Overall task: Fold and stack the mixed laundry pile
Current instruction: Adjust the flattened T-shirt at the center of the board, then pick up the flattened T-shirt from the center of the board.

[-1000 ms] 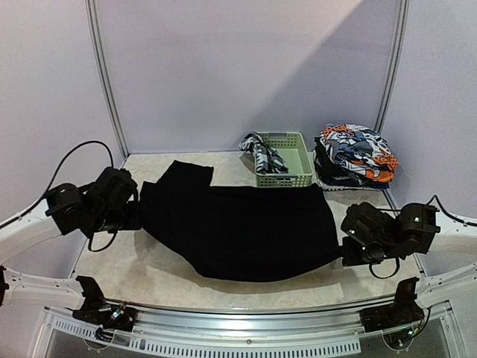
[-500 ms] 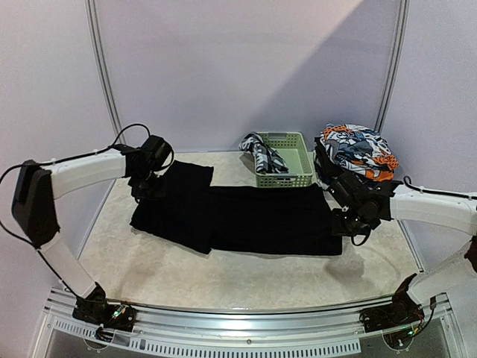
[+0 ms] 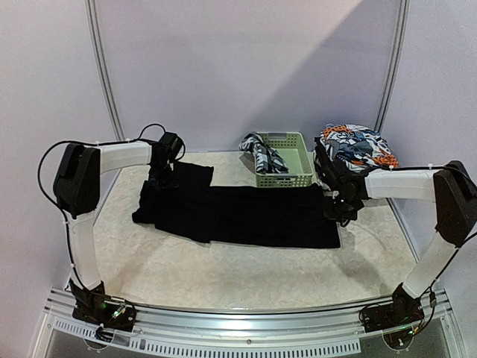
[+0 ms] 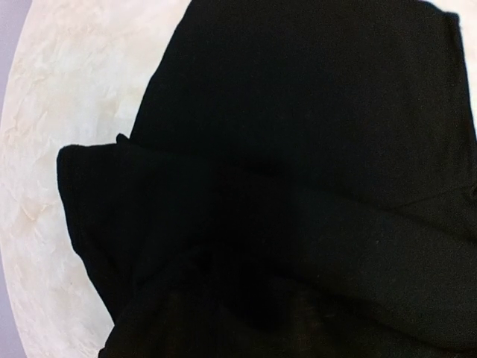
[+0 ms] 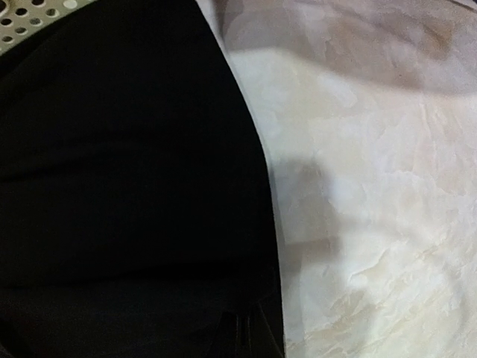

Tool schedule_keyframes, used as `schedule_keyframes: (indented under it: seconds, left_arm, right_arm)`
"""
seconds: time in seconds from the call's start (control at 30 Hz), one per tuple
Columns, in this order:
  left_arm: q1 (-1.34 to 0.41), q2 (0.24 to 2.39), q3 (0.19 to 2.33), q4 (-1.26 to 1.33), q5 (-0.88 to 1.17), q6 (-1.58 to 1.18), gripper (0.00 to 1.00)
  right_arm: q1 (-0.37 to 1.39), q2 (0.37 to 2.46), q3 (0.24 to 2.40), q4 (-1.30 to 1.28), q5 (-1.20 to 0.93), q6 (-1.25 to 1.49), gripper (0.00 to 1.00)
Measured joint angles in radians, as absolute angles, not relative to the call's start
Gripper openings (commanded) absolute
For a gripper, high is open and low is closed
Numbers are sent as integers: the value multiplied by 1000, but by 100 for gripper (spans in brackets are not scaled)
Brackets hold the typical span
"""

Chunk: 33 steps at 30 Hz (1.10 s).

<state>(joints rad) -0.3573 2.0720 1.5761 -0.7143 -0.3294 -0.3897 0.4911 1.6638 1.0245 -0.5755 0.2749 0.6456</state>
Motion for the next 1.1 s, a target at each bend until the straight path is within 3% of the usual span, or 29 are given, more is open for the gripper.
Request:
schedule_keyframes:
  seconds: [0.07,0.17,0.57,0.8,1.1]
  left_arm:
    - [-358,2034,1514,-678,-334,-390,80]
    - [-366,1932,1389,-657,-347,-391,83]
    - [-455,1383,886,-536,-330,-476,60]
    - [-452,1365,656,-371,-181,-486,52]
    - [-440,1524,631,-138,-135,-500,48]
  right_arm:
    - [490,1684,1026,-568,270,640,0]
    - [490,1705,1028,-565,257,632,0]
    - [490,1732,1036,-545,226,617,0]
    - [490,1732,1035,-540,220,608,0]
    - [490,1732,1033,-540,199,600,0]
